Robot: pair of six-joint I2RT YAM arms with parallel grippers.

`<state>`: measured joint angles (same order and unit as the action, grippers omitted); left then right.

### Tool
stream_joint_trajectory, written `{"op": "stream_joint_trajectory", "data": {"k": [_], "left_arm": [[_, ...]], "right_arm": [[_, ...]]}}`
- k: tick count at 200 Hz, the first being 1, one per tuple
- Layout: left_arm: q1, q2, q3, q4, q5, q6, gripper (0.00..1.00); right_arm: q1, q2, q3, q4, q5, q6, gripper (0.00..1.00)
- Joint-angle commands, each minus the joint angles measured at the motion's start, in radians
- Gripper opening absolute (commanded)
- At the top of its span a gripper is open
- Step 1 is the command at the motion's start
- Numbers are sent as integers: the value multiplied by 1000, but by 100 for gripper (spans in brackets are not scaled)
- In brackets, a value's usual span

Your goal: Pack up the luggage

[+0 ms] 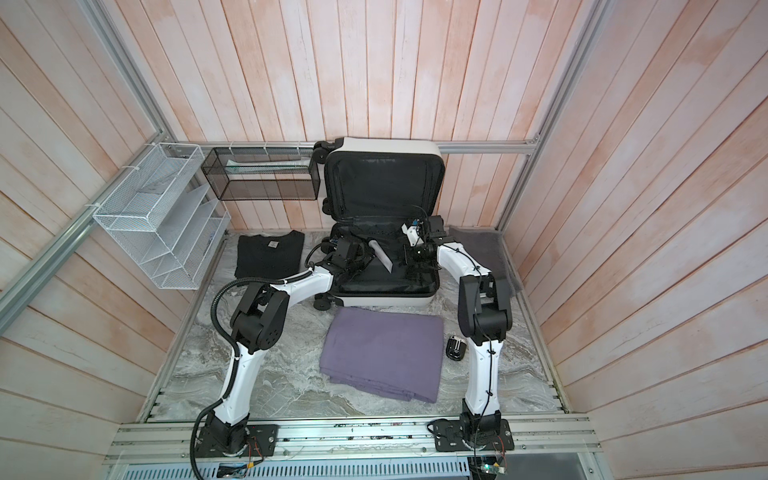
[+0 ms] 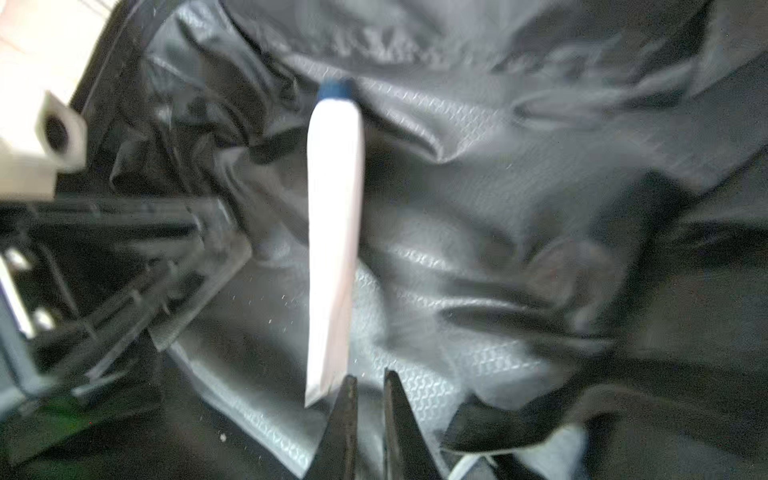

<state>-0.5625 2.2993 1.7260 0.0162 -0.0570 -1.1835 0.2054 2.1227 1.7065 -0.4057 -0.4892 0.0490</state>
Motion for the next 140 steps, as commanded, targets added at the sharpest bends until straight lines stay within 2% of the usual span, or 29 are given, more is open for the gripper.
{"op": "stream_joint_trajectory", "data": {"k": [1,42,77,98,110,140], "left_arm": [[-3,-29,-34,18,-8,-4,78],[-3,-134,-58,11,9,83,84],[2,-247,-64,-74,1,186,96],[16,-326,-105,-101,2,236,100],[29,-369,-129,-120,11,261,100],[75,-472,-199,-176,29,297,100]], "right_arm": [[-3,10,20,-52,45,3,17],[35,0,67,-58,66,35,37],[102,60,186,-103,122,27,52],[131,128,279,-118,151,48,55],[144,170,339,-120,155,69,55],[172,271,478,-135,162,108,63]]}}
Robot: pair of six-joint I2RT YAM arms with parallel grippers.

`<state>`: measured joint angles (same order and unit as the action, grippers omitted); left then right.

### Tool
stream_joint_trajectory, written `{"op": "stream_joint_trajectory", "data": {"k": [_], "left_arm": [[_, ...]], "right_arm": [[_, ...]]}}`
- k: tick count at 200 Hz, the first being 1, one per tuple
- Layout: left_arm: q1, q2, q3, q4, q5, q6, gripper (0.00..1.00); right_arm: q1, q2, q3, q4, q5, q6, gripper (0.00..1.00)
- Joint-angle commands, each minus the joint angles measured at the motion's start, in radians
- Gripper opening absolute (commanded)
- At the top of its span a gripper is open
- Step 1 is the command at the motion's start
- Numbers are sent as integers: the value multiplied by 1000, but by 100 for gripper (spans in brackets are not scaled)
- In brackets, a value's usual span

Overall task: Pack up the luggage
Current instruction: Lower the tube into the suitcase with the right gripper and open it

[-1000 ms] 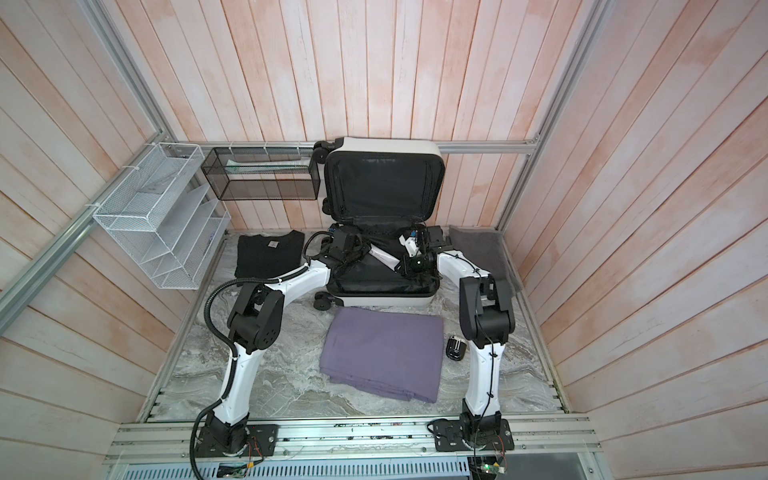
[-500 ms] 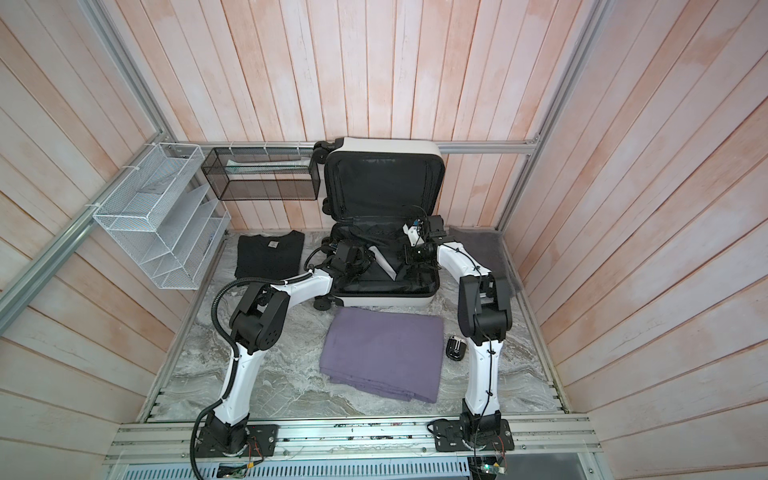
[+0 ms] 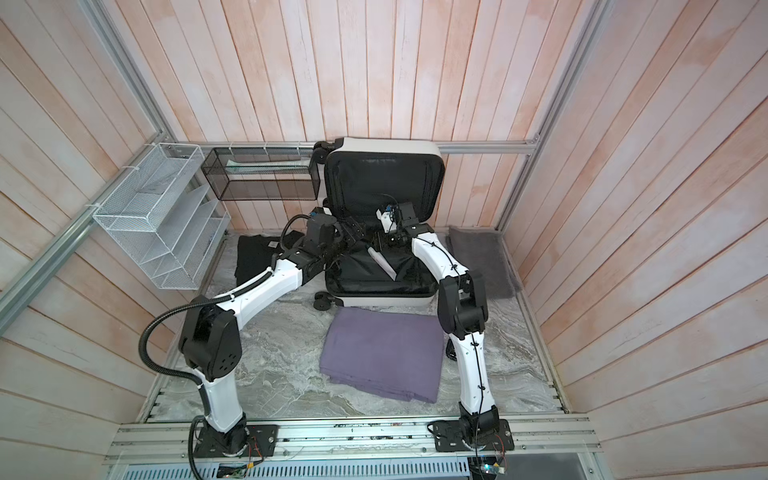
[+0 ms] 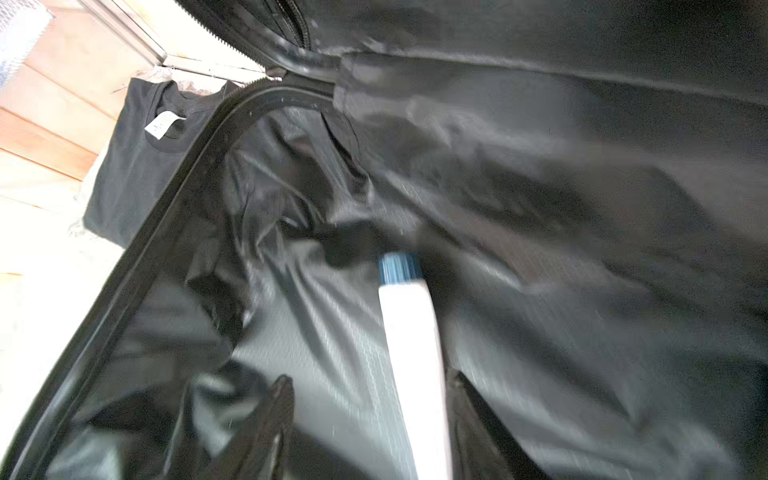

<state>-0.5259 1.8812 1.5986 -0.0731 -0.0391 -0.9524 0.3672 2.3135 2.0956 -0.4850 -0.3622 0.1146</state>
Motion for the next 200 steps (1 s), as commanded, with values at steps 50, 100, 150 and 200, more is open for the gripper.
{"op": "stream_joint_trajectory", "data": {"k": [50,100,150,200], "left_arm": [[106,-211,-246,-69,17,57,100],[121,-231,-288,-58,30,59,100],[134,-217,-299,-31,52,50,100],[143,-214,-311,-4,71,41,100]], "right_arm": [[23,175,165,-22,113,110,68],[24,232,202,-3,43,134,69],[50,215,166,-2,-92,78,68],[95,137,35,20,-133,44,64]]}}
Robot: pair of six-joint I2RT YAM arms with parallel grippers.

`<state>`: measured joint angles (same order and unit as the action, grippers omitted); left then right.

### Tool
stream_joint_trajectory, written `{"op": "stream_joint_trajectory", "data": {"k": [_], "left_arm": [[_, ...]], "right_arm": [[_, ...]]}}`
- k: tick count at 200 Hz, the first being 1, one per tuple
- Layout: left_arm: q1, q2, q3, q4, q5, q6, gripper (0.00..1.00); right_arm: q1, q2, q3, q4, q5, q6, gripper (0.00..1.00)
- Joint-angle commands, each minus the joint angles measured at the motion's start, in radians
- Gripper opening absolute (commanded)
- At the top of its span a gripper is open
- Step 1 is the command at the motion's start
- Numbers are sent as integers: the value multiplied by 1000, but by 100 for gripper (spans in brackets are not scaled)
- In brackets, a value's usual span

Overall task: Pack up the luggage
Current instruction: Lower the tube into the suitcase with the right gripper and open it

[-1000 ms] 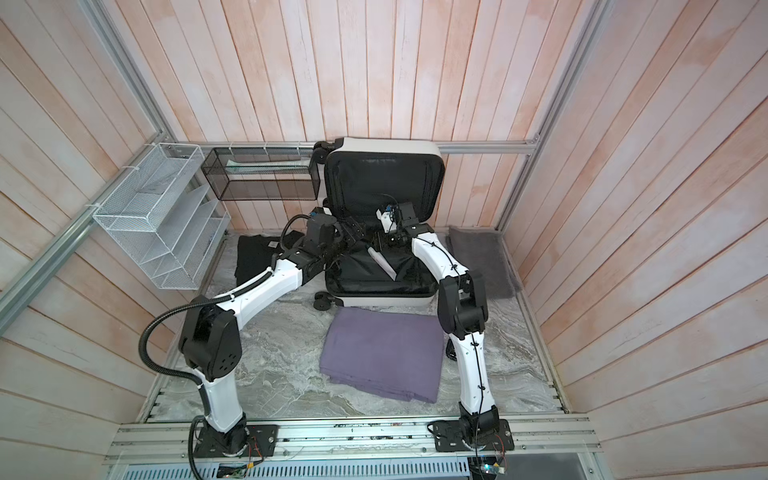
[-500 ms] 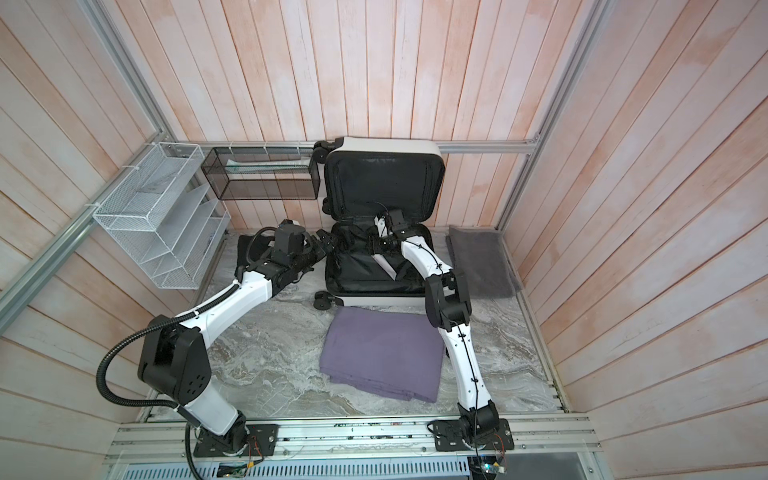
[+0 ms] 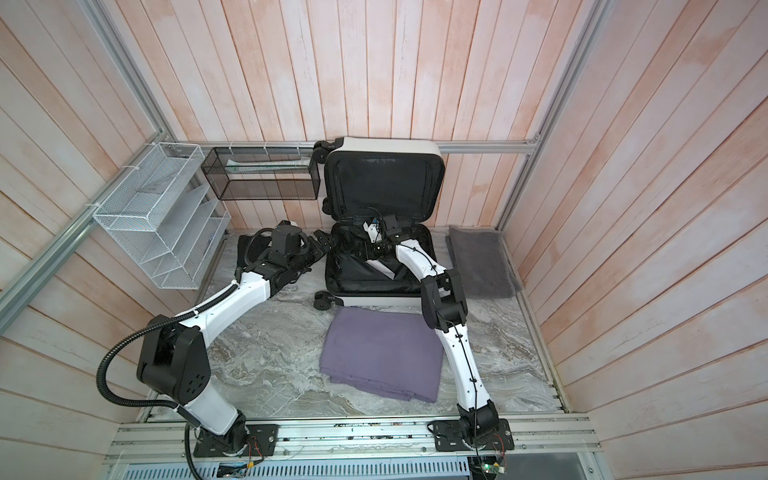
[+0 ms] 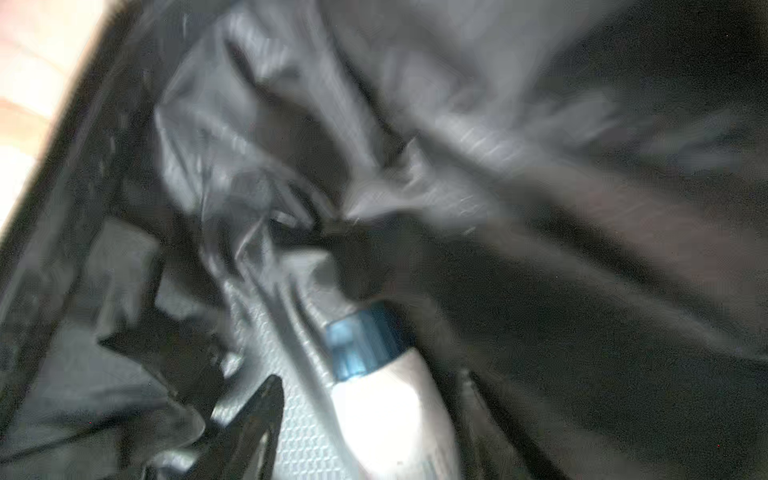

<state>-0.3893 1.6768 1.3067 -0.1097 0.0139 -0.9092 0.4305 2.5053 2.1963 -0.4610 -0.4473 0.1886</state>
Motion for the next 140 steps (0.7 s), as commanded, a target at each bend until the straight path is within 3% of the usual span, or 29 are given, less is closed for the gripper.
{"op": "stream_joint_trajectory", "data": {"k": [1,25,75,109,140], "left_arm": [[7,-9,-20,33,19,-2,100],[9,-13,-29,44,27,-6,100],[10,-7,-15,47,60,33,100],[10,24,44,-6,148,107,100],[3,43,66,-23,256,134,100]], "right_arm": [[33,-57,-69,-4,-49,-31,64],[61,-100,-145,2,-25,-57,61],[61,-259,-233,-19,110,-39,67],[38,-405,-282,-107,226,22,67],[11,-592,-460,-177,339,120,67]]}}
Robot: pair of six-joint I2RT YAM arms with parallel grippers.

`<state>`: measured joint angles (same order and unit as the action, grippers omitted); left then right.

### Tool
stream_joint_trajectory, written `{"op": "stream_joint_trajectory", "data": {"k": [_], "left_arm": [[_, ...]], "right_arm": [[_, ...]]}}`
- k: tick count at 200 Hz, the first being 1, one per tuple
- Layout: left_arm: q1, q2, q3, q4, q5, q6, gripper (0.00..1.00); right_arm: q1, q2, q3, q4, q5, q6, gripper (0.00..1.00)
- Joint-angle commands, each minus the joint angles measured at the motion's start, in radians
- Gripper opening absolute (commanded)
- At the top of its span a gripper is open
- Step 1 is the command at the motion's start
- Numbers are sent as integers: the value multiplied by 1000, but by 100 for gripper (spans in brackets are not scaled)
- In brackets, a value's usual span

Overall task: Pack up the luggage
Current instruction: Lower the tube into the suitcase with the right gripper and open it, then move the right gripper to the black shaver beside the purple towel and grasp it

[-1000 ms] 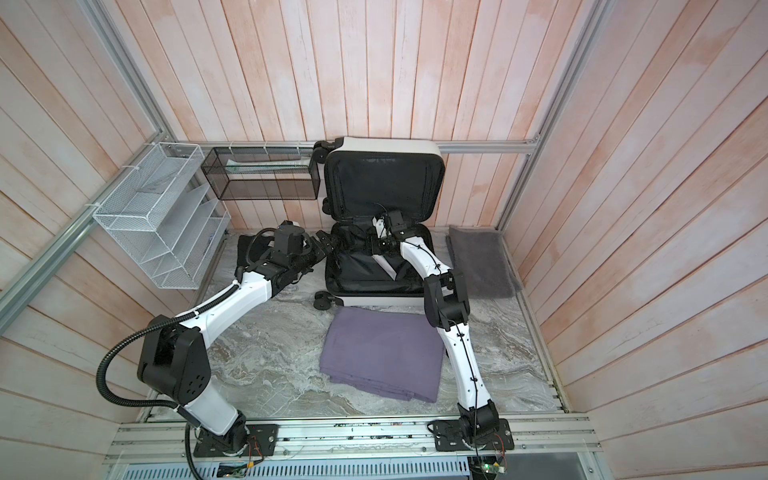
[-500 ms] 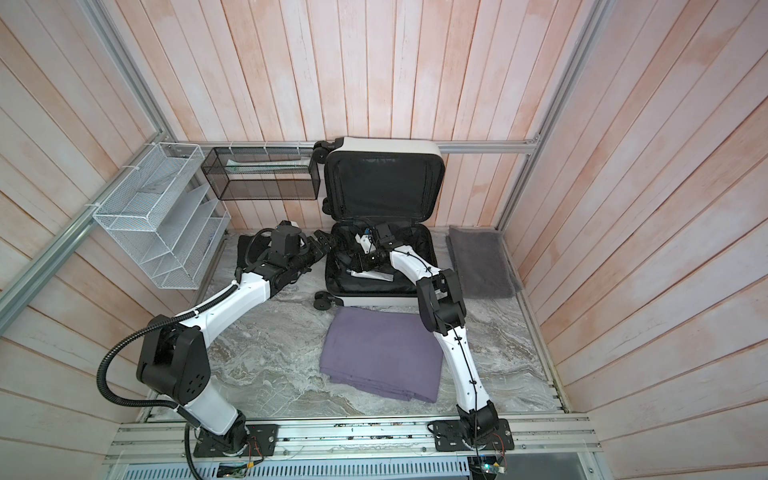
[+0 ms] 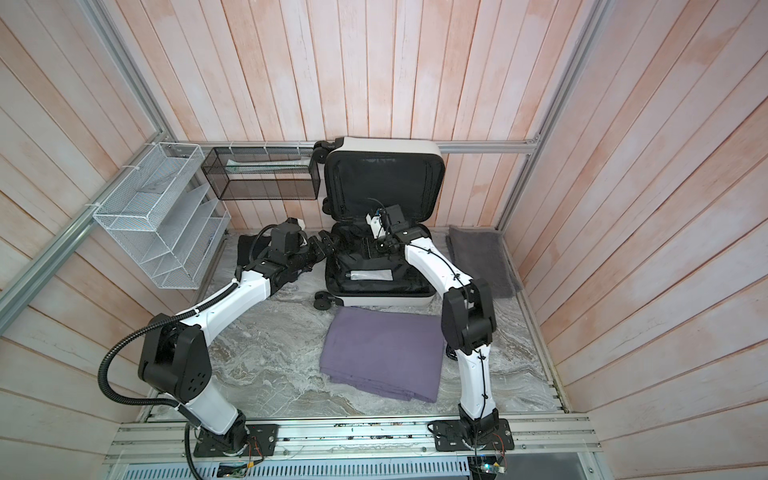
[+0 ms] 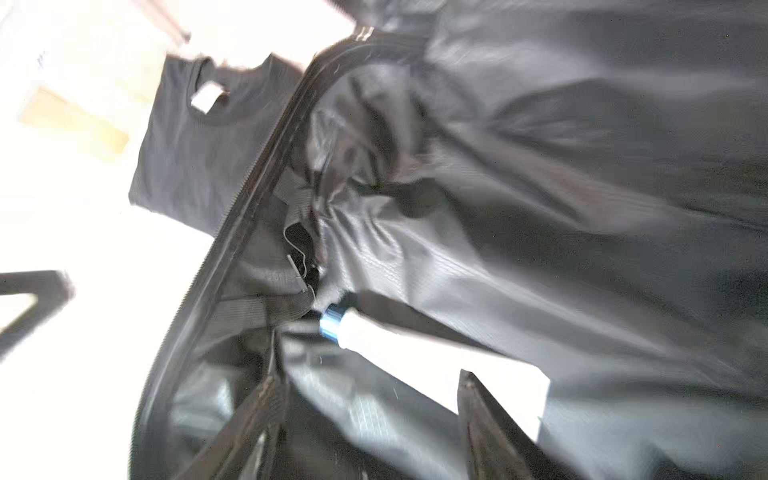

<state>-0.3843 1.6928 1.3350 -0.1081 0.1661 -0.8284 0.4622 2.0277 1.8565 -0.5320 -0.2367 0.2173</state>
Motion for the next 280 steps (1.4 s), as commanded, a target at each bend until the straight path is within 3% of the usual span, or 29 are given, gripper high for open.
{"op": "stream_joint_trajectory", "data": {"k": [1,73,117,174,280], "left_arm": [[-3,28,38,-25,106,54,100],[-131,19,46,-47,167,109,100],[-171,29,32,-26,206,85,100],[-181,50,44,-6,226,74,100],[-183,115,93,-4,261,63,100]], "right_arm": [[-21,-121,-127,-107,134,95,67],[-69,-747,-866,-186,398,577,70],[-75,-991,-1096,-309,421,750,72],[-84,-1013,-1177,-388,487,831,71],[-215,-864,-1237,-190,426,652,74]]}}
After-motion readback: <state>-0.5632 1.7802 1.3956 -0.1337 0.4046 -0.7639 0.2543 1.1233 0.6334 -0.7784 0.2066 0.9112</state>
